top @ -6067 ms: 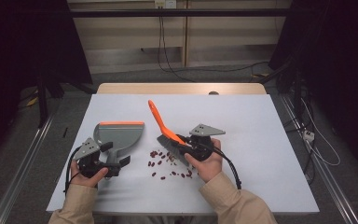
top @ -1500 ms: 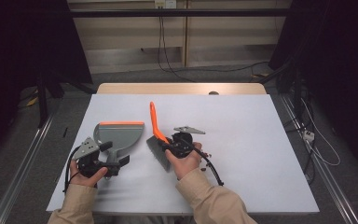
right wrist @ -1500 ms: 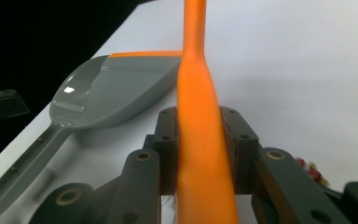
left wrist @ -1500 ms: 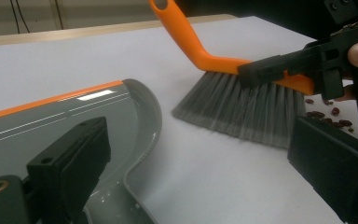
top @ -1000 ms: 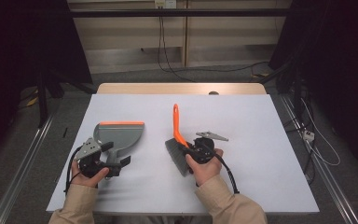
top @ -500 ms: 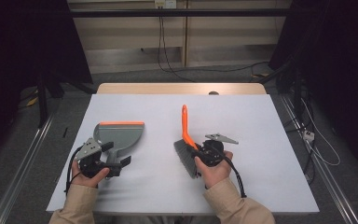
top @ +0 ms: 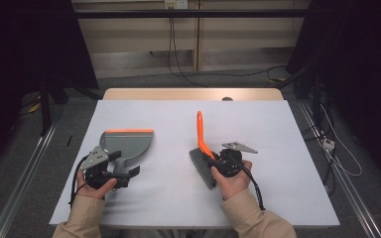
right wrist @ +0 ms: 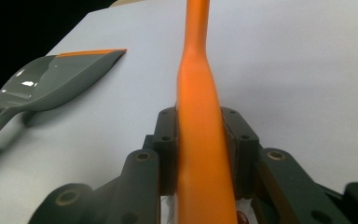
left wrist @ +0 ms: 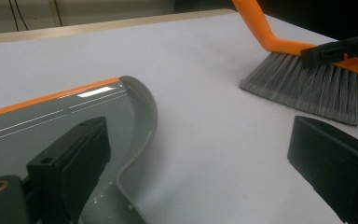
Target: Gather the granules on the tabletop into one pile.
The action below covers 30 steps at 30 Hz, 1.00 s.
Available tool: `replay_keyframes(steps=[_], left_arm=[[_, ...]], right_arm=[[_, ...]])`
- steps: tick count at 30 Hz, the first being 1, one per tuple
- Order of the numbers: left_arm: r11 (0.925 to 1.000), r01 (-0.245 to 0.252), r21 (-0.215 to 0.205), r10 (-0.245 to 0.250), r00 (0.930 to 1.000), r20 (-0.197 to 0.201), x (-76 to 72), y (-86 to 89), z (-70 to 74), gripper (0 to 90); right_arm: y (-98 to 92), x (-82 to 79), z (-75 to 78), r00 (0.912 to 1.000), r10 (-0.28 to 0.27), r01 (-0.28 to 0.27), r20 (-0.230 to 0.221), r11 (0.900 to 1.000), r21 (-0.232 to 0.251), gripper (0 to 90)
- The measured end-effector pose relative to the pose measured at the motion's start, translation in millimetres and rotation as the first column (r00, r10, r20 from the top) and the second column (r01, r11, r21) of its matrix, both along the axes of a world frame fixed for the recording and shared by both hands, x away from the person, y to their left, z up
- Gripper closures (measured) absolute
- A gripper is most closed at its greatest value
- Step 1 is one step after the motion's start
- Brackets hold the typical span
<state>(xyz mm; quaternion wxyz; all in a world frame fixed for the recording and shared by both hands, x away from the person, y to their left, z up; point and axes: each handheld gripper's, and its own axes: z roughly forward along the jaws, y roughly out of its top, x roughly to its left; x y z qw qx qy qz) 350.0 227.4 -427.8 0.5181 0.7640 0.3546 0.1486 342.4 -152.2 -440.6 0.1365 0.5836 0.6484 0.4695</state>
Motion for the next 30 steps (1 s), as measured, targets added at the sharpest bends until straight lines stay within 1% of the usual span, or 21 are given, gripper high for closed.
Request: replay_keyframes(steps=[2, 3, 5, 7, 9, 11, 14, 15, 16, 17, 19, 20, 21, 23, 24, 25, 26, 29, 30], left_arm=[[1.0, 0.0, 0.0, 0.0, 1.0, 0.0, 0.0, -0.2, -0.1, 5.6], [1.0, 0.0, -0.001, 0.0, 1.0, 0.0, 0.2, -0.2, -0.2, 5.6], [1.0, 0.001, -0.001, -0.001, 1.0, -0.001, 0.5, -0.4, -0.5, 5.6], [1.0, 0.002, 0.0, -0.002, 1.0, -0.002, 0.8, -0.7, -0.7, 5.6], [1.0, 0.003, 0.0, -0.003, 1.0, -0.002, 0.8, -0.9, -1.0, 5.6], [1.0, 0.003, -0.001, -0.003, 1.0, -0.004, 0.7, -0.7, -0.9, 5.6], [1.0, 0.0, -0.003, 0.0, 1.0, -0.002, 0.8, 0.3, -0.6, 5.7], [1.0, 0.0, -0.004, 0.0, 1.0, -0.001, 0.7, 0.4, -0.5, 5.6], [1.0, 0.0, -0.004, 0.0, 1.0, -0.002, 0.7, 0.5, -0.5, 5.7], [1.0, -0.001, -0.003, 0.001, 1.0, -0.003, 0.8, 0.5, -0.5, 5.6], [1.0, 0.0, -0.006, 0.0, 1.0, -0.003, 1.0, 0.1, -0.7, 5.7], [1.0, 0.0, -0.007, -0.001, 1.0, -0.003, 0.9, -0.1, -0.7, 5.6], [1.0, 0.001, -0.006, -0.001, 1.0, -0.003, 0.8, -0.1, -0.7, 5.7], [1.0, 0.0, -0.007, 0.0, 1.0, -0.003, 0.8, 0.0, -0.7, 5.6], [1.0, 0.0, -0.007, 0.0, 1.0, -0.003, 0.9, 0.1, -0.7, 5.7], [1.0, -0.002, -0.006, 0.002, 1.0, -0.005, 0.8, 0.2, -0.6, 5.6], [1.0, -0.002, -0.008, 0.002, 1.0, -0.005, 1.0, 0.1, -0.8, 5.6], [1.0, -0.001, -0.003, 0.001, 1.0, -0.006, 1.1, -0.3, -0.9, 5.6], [1.0, -0.001, -0.002, 0.001, 1.0, -0.007, 1.1, -0.4, -1.0, 5.7]], right_arm=[[-1.6, 0.6, 0.2, 1.0, 0.004, -0.004, 0.002, 1.0, 0.006, 70.9], [-2.1, 1.4, 0.4, 0.9999, 0.013, -0.013, 0.005, 1.0, 0.02, 71.0], [-1.5, 2.6, 1.9, 0.9997, 0.023, -0.024, 0.011, 1.0, 0.021, 71.1], [0.4, 4.1, 4.1, 0.9987, 0.045, -0.046, 0.025, 0.998, 0.038, 71.2], [3.1, 5.9, 7.2, 0.9951, 0.083, -0.087, 0.053, 0.995, 0.058, 71.2], [6.5, 6.4, 11.8, 0.9916, 0.107, -0.111, 0.073, 0.992, 0.057, 71.2], [10.0, 6.9, 17.2, 0.9825, 0.163, -0.17, 0.09, 0.983, 0.066, 71.2], [10.7, 7.0, 18.1, 0.9761, 0.194, -0.201, 0.098, 0.977, 0.066, 71.2], [11.0, 6.5, 18.7, 0.972, 0.212, -0.219, 0.1, 0.974, 0.057, 71.2], [11.3, 5.8, 19.1, 0.9697, 0.223, -0.229, 0.098, 0.972, 0.052, 71.2], [10.6, 5.0, 18.2, 0.9597, 0.263, -0.269, 0.098, 0.962, 0.048, 71.2], [10.2, 4.3, 17.2, 0.957, 0.273, -0.278, 0.098, 0.959, 0.047, 71.2], [9.4, 4.1, 16.1, 0.9518, 0.292, -0.297, 0.094, 0.954, 0.049, 71.2], [7.4, 2.6, 13.6, 0.9454, 0.314, -0.319, 0.087, 0.946, 0.054, 71.2], [6.3, 2.4, 12.4, 0.9386, 0.333, -0.338, 0.091, 0.94, 0.051, 71.2], [5.0, 1.8, 11.5, 0.9351, 0.344, -0.349, 0.087, 0.936, 0.053, 71.2], [3.4, 1.7, 10.4, 0.9317, 0.353, -0.358, 0.085, 0.933, 0.047, 71.2], [-0.5, 1.6, 9.0, 0.9274, 0.366, -0.37, 0.078, 0.928, 0.038, 71.3], [-1.9, 1.9, 8.9, 0.9231, 0.375, -0.379, 0.083, 0.925, 0.033, 71.2]])
